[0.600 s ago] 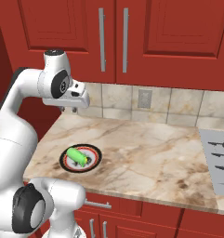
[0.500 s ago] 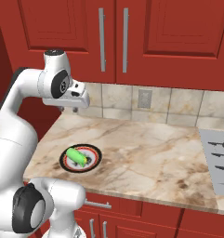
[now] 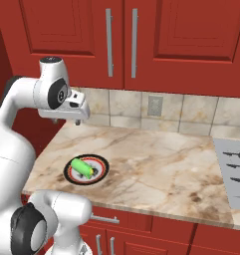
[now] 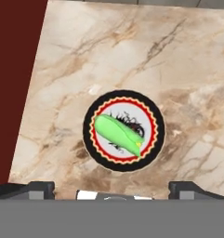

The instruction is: Place the corn on the top rack of the oven.

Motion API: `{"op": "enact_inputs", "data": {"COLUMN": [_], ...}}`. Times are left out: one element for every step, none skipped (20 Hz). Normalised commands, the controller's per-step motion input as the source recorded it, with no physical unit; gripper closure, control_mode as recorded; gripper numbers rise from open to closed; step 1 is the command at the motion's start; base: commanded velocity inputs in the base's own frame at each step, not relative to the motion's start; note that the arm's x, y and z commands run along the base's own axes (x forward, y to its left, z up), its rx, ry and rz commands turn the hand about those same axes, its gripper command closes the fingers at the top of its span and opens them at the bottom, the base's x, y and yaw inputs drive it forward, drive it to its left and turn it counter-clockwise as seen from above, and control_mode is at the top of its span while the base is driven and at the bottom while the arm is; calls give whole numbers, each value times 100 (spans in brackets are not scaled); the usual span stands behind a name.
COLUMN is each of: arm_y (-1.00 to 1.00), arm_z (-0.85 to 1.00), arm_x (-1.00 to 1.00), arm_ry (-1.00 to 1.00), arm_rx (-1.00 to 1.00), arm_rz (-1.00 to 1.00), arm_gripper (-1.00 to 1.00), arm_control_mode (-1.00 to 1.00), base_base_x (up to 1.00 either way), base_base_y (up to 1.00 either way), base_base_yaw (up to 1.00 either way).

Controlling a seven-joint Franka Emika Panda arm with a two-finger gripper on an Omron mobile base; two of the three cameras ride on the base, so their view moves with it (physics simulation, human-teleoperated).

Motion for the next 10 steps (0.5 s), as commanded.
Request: {"op": "enact_inputs", "data": {"arm_y": [21, 9, 0, 0, -3, 0, 0, 0, 0, 0], "arm_z": [-61, -71, -82, -85, -90, -94, -100, -100, -100, -100], "arm_x": [-40, -29, -5, 0, 0, 0, 0, 0, 9, 16], "arm_ry": [2, 10, 17, 21, 18, 9, 5, 5, 6, 9], "arm_rx": [-3, -3, -3, -3, -3, -8, -14, -16, -18, -19], "arm_rz": [9, 11, 15, 19, 22, 25, 28, 36, 36, 36], "arm_gripper": [-100, -100, -100, -100, -100, -100, -100, -100, -100, -100], "arm_control_mode": [-100, -100, -100, -100, -100, -100, -100, -100, -100, -100], "base_base_x": [0, 0, 0, 0, 0, 0, 0, 0, 0, 0], "base_base_y": [0, 0, 0, 0, 0, 0, 0, 0, 0, 0], "base_base_yaw": [0, 0, 0, 0, 0, 0, 0, 0, 0, 0]}}
